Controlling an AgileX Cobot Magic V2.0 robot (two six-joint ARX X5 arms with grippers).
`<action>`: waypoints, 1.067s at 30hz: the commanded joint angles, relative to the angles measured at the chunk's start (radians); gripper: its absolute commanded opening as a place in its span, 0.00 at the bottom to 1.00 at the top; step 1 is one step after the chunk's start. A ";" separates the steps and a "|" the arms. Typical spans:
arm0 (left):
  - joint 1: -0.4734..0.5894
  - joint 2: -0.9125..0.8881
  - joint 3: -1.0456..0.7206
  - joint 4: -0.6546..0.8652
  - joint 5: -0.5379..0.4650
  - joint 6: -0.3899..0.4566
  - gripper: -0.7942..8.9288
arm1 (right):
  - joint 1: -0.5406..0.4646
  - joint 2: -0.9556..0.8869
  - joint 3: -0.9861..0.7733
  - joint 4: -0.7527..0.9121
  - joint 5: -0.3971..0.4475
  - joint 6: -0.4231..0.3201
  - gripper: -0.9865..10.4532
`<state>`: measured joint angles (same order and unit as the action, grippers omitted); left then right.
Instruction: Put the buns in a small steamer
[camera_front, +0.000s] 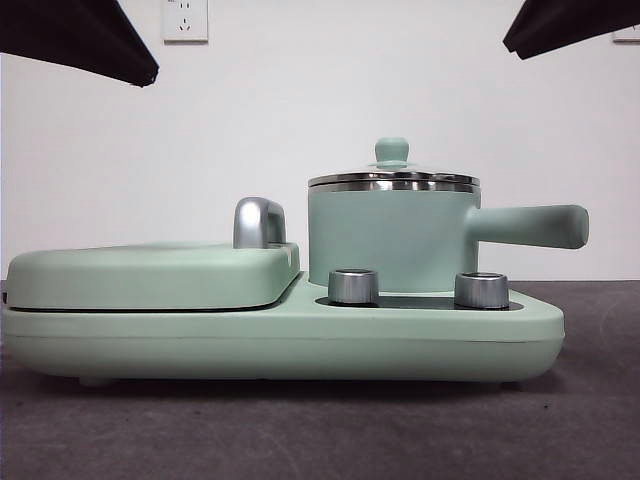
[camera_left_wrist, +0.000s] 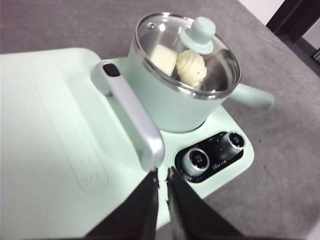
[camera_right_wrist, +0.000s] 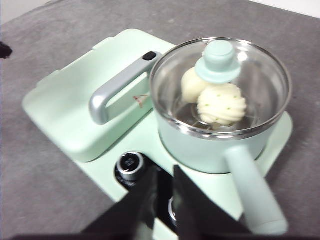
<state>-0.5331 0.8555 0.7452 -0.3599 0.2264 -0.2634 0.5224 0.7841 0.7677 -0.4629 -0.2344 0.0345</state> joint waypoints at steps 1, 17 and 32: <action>-0.003 0.003 0.006 0.002 0.003 -0.003 0.10 | 0.006 0.004 0.005 0.006 -0.012 0.010 0.10; 0.060 -0.061 -0.032 0.032 -0.019 0.121 0.10 | 0.005 0.004 0.005 0.018 -0.005 0.010 0.10; 0.453 -0.684 -0.569 0.219 -0.220 0.211 0.10 | 0.005 0.004 0.005 0.018 -0.002 0.010 0.10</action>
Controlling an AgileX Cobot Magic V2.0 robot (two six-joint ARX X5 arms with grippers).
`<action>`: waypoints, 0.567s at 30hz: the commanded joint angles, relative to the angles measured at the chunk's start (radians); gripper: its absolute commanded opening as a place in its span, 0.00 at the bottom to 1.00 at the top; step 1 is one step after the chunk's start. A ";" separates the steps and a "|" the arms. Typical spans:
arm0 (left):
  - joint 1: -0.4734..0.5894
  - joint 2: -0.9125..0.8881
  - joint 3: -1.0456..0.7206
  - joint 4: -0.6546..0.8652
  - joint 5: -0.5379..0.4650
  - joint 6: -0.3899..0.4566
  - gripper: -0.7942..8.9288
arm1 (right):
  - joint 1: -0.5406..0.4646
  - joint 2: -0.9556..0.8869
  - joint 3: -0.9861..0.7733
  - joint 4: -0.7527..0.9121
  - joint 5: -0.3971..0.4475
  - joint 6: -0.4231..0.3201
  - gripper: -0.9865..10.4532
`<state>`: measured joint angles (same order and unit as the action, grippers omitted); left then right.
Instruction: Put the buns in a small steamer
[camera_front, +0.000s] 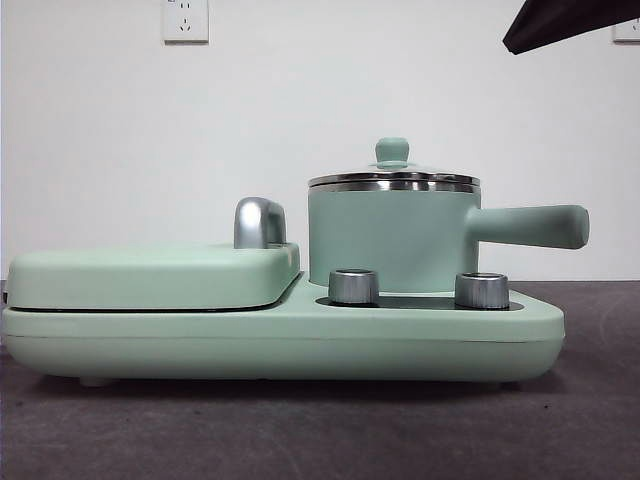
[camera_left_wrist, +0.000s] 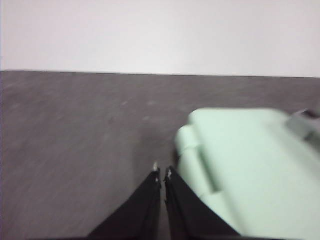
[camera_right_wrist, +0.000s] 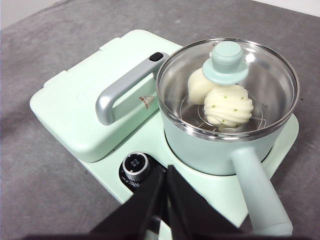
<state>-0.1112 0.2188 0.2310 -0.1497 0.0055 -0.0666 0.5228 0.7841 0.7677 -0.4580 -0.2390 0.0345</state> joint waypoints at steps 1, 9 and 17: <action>0.046 -0.073 -0.082 0.009 0.001 0.013 0.10 | 0.005 0.004 0.005 0.013 0.003 0.010 0.10; 0.091 -0.216 -0.219 -0.020 0.001 0.013 0.10 | 0.005 0.004 0.005 0.013 0.003 0.010 0.10; 0.092 -0.214 -0.218 -0.014 0.001 -0.005 0.10 | 0.005 0.003 0.006 0.013 0.003 0.010 0.10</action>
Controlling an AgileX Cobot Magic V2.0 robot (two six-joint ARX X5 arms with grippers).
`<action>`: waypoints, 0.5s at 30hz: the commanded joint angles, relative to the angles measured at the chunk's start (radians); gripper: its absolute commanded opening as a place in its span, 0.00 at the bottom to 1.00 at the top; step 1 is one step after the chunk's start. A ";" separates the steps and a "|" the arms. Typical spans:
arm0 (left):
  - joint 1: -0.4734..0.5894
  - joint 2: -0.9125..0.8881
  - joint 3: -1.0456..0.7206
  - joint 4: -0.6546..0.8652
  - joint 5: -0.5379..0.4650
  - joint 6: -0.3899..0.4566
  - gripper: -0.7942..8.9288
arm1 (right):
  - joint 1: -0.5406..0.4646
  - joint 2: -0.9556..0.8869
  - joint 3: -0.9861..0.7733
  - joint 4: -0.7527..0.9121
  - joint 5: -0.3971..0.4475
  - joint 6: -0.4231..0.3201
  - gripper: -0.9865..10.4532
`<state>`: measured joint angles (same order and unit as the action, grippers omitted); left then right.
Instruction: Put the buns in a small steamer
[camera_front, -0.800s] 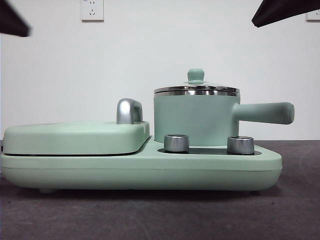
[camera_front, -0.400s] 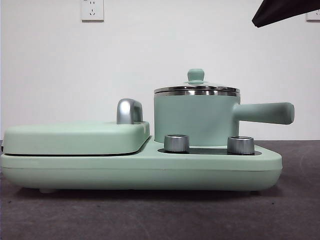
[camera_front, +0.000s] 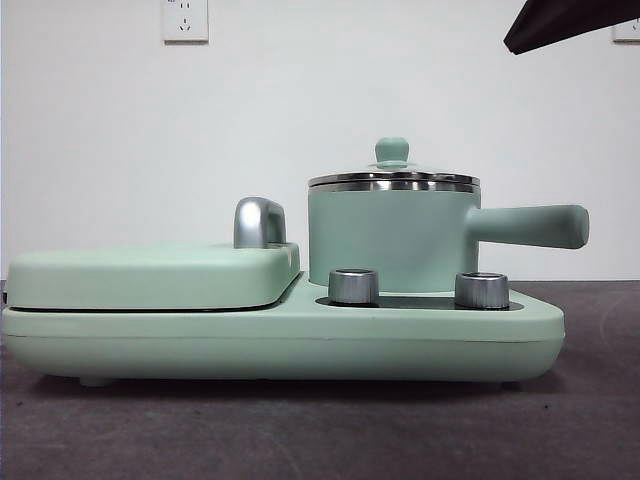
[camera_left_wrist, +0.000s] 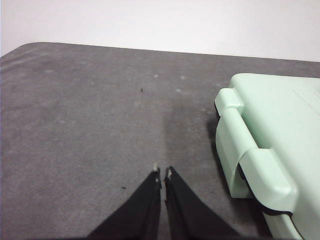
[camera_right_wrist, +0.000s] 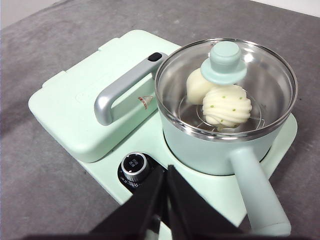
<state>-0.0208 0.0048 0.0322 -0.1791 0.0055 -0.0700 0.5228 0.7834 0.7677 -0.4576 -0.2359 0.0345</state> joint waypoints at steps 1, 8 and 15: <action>0.001 -0.001 -0.019 0.016 0.002 -0.002 0.10 | 0.005 0.004 0.005 0.013 0.000 0.010 0.10; 0.001 -0.001 -0.019 0.016 0.001 -0.002 0.10 | 0.005 0.004 0.005 0.013 0.000 0.010 0.10; 0.001 -0.001 -0.019 0.016 0.001 -0.002 0.10 | 0.005 -0.014 0.005 0.010 0.008 -0.050 0.10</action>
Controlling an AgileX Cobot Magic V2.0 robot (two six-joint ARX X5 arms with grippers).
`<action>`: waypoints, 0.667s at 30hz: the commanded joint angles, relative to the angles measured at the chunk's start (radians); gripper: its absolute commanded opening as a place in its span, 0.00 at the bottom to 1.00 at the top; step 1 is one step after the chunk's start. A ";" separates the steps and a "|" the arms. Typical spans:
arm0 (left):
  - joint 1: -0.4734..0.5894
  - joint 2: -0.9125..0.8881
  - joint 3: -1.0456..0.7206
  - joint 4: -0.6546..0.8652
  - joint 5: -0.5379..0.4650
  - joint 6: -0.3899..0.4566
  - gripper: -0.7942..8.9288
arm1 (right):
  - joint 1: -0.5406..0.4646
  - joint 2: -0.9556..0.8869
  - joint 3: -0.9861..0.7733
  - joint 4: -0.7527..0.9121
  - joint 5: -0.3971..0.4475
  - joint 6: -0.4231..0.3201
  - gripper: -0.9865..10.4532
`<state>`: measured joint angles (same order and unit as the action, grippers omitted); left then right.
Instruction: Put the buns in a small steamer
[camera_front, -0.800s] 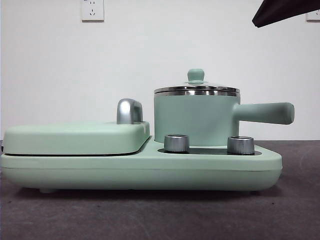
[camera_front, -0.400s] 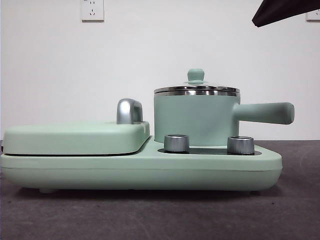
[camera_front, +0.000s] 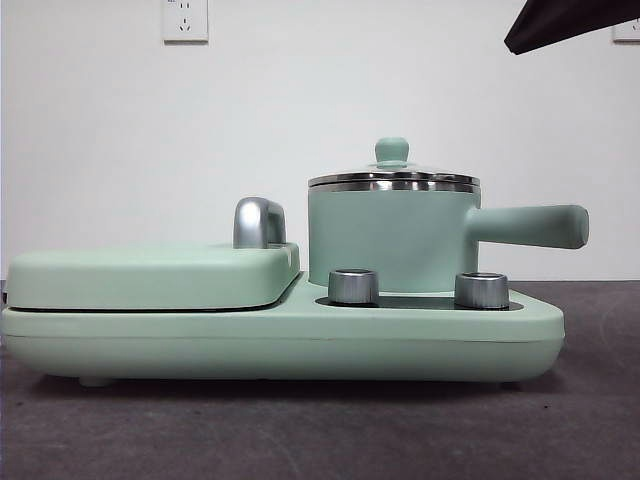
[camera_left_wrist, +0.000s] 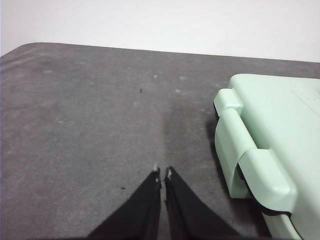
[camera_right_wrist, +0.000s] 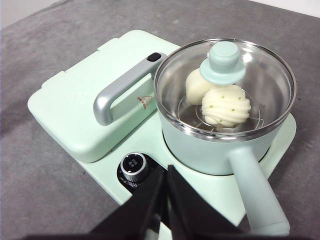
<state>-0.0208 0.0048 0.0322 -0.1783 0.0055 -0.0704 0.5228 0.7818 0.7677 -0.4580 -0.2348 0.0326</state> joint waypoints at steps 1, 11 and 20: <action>0.001 -0.001 -0.019 0.015 0.001 -0.002 0.10 | 0.000 -0.023 0.002 0.009 0.018 -0.072 0.10; 0.001 -0.001 -0.019 0.015 0.001 -0.002 0.10 | -0.260 -0.318 -0.353 0.251 0.143 -0.111 0.10; 0.001 -0.001 -0.019 0.015 0.001 -0.002 0.10 | -0.402 -0.660 -0.673 0.380 0.191 -0.113 0.10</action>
<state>-0.0208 0.0044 0.0322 -0.1772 0.0055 -0.0704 0.1238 0.1394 0.0998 -0.0994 -0.0486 -0.0746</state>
